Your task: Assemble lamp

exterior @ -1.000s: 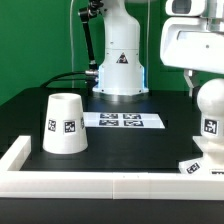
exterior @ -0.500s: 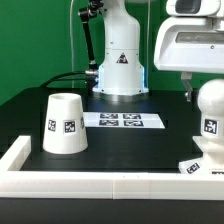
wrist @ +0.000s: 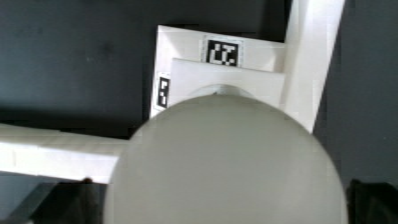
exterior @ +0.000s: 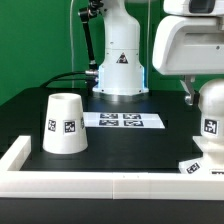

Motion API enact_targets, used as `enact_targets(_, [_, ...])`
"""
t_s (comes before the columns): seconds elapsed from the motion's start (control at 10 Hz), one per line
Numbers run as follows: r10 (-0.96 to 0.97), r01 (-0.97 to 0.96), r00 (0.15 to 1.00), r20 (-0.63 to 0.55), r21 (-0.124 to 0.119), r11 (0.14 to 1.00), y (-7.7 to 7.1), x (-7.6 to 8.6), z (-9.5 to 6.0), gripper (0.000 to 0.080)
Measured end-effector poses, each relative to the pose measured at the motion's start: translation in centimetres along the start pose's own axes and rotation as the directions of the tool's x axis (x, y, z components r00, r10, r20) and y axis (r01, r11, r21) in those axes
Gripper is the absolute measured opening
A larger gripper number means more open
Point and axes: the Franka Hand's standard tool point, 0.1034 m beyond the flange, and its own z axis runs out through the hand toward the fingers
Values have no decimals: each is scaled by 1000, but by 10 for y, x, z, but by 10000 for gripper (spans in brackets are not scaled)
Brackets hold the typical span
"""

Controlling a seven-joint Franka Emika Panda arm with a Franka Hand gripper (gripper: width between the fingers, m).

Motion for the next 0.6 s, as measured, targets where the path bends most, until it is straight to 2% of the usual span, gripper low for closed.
enact_targets(0.2, [-128, 128, 992, 1, 0, 992, 2, -1, 1, 699])
enact_targets(0.5, [-176, 176, 984, 2, 1, 984, 4, -1, 1, 699])
enact_targets(0.6, [-173, 173, 985, 2, 1, 985, 5, -1, 1, 651])
